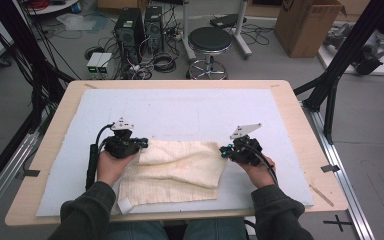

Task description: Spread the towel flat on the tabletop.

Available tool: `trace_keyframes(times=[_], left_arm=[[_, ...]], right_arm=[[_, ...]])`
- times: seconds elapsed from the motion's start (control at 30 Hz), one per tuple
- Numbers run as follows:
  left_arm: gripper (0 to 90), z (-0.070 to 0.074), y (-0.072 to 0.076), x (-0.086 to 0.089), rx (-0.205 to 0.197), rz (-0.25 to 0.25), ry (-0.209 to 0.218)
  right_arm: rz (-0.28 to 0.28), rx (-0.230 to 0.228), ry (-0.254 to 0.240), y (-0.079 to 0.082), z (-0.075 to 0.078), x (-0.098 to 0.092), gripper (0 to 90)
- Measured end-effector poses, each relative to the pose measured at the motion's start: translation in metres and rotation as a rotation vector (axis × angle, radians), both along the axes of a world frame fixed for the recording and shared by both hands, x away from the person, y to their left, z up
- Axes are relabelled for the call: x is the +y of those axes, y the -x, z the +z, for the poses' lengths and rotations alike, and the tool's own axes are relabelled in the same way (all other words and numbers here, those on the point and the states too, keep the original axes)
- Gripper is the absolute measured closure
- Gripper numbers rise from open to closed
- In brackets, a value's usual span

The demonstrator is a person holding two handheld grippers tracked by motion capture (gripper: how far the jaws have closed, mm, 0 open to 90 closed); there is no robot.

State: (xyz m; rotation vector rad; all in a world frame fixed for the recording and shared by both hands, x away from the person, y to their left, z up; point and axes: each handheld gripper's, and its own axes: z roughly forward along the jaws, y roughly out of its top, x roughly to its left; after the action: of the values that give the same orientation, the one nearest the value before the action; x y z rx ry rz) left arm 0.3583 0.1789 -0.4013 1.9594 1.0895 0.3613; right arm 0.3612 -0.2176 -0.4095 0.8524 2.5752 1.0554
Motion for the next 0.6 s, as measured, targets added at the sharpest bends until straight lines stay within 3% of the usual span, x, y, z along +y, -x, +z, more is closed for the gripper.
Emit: trace_keyframes(times=[0.2,0.27,0.37,0.4,0.47,0.53,0.57,0.6], left_arm=[[86.4,0.000,-0.028,0.012,-0.003,0.086,0.027],[86.5,-0.001,-0.039,0.014,-0.005,0.116,0.054],[86.4,-0.004,-0.058,0.012,-0.017,0.154,0.032],[86.4,-0.005,-0.063,0.011,-0.040,0.178,0.047],[86.1,-0.006,-0.077,0.012,-0.032,0.217,0.072],[75.3,-0.007,-0.084,0.012,-0.050,0.277,0.062],[66.9,-0.008,-0.085,0.014,-0.049,0.289,0.078],[66.2,-0.010,-0.085,0.016,-0.040,0.273,0.083]], right_arm=[[-0.020,-0.012,-0.001,-0.031,0.013,0.001,85.9],[-0.029,-0.022,0.005,-0.046,0.022,0.005,85.9],[-0.046,-0.059,0.028,-0.070,0.035,0.012,85.9],[-0.059,-0.068,0.030,-0.078,0.037,0.015,85.9],[-0.092,-0.089,0.054,-0.097,0.040,0.019,85.5],[-0.160,-0.127,0.055,-0.113,0.042,0.022,70.4],[-0.178,-0.141,0.054,-0.118,0.041,0.023,69.0],[-0.177,-0.133,0.046,-0.121,0.040,0.023,66.3]])
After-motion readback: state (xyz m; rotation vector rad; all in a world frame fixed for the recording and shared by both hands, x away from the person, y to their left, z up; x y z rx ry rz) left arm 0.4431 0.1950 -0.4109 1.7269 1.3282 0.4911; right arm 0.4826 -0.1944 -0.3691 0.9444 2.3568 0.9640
